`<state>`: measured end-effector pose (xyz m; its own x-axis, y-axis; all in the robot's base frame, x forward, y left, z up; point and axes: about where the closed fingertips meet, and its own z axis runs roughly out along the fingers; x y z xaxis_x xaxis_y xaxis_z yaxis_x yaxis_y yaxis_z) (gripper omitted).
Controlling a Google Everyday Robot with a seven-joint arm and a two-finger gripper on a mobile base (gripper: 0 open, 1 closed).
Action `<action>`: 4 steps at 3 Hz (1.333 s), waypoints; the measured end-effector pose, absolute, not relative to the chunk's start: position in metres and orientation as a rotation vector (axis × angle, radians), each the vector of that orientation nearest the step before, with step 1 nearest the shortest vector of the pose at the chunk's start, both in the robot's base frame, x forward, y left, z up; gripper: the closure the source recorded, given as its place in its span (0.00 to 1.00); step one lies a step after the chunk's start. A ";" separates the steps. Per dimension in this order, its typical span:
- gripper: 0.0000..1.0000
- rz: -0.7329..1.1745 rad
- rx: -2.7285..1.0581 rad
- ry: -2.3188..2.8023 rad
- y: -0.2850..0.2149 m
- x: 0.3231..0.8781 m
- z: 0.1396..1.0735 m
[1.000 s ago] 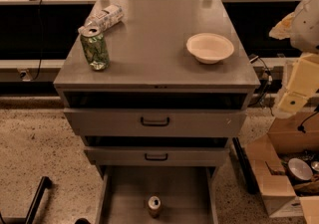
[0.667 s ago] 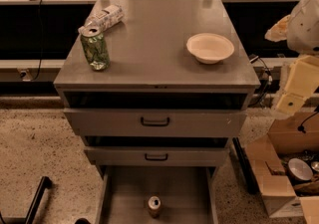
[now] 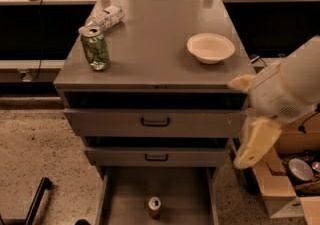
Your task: Pick orange can from bottom drawer and place on counter
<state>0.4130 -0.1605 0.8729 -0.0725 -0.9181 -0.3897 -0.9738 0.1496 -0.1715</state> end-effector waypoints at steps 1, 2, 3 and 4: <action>0.00 0.199 -1.849 1.974 -0.130 0.405 0.836; 0.00 0.199 -1.848 1.974 -0.130 0.405 0.835; 0.00 0.246 -1.813 1.945 -0.117 0.410 0.807; 0.00 0.466 -1.726 1.878 -0.089 0.393 0.721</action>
Offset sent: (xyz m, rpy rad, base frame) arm -0.0083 0.0288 -0.0354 0.0099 -0.0124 0.0488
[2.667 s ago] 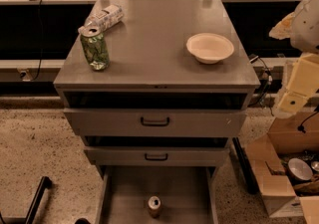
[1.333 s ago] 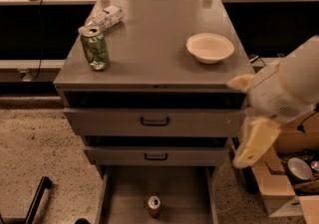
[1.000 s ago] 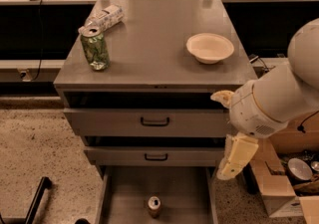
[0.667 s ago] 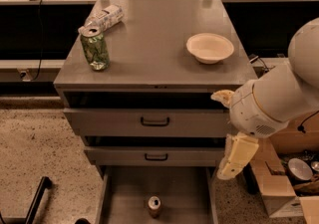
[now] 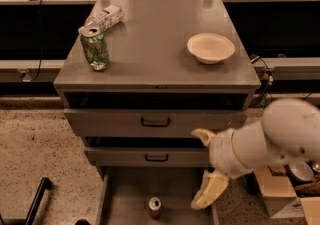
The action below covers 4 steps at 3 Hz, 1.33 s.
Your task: Pick orange can from bottom drawer and place on counter
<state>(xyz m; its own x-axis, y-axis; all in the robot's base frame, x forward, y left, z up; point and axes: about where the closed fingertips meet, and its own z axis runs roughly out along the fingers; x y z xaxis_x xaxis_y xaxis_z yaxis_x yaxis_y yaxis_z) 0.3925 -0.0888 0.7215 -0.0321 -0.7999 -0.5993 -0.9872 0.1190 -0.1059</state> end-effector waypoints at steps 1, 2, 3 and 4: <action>0.00 0.569 -1.634 1.757 -0.068 0.388 0.654; 0.00 0.532 -1.650 1.557 -0.054 0.418 0.646; 0.00 0.470 -1.678 1.478 -0.057 0.433 0.655; 0.00 0.543 -1.676 1.535 -0.054 0.439 0.616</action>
Offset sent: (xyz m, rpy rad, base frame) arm 0.0089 0.0520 -0.0396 0.3971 -0.2283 0.5123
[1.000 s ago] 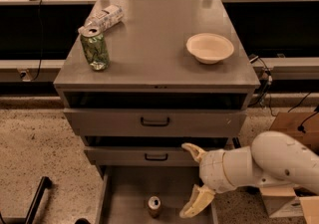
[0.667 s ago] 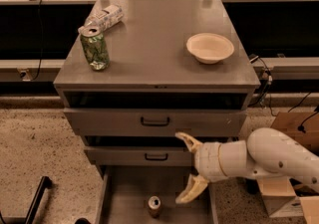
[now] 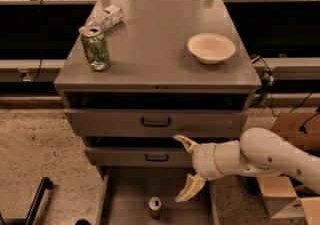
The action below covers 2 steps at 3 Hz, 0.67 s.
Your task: Pick orange can from bottom drawer and place on counter
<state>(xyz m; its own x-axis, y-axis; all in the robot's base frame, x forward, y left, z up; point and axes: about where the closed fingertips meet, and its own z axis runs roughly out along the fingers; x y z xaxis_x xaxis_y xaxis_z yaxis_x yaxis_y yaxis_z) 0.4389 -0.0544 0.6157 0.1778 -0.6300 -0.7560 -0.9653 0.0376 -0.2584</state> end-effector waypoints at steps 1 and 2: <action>0.00 0.636 -1.608 1.537 -0.056 0.444 0.556; 0.00 0.679 -1.551 1.506 -0.070 0.435 0.486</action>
Offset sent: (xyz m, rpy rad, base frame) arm -0.0494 -0.0118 -0.3115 0.3953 0.2461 -0.0416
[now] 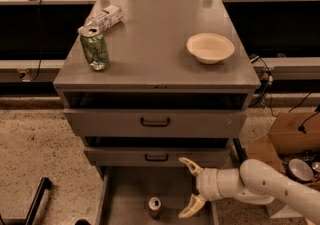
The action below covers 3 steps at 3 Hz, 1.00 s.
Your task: Pick orange can from bottom drawer and place on counter
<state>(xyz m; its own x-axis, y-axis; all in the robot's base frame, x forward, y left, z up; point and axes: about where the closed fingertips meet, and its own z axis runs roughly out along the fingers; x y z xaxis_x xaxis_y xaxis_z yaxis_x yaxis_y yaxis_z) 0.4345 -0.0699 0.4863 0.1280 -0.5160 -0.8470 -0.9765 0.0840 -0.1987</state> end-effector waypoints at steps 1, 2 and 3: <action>0.00 0.778 -1.560 1.473 -0.068 0.424 0.426; 0.00 0.808 -1.552 1.470 -0.063 0.420 0.416; 0.00 0.903 -1.505 1.477 -0.057 0.421 0.405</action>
Offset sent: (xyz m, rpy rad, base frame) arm -0.0103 0.0010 -0.0572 0.0417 0.0403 0.0520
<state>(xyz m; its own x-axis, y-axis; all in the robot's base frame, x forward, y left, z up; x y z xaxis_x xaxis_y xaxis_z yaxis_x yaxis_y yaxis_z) 0.4211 -0.0566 0.4052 0.0536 -0.4065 -0.9121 -0.9971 0.0272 -0.0707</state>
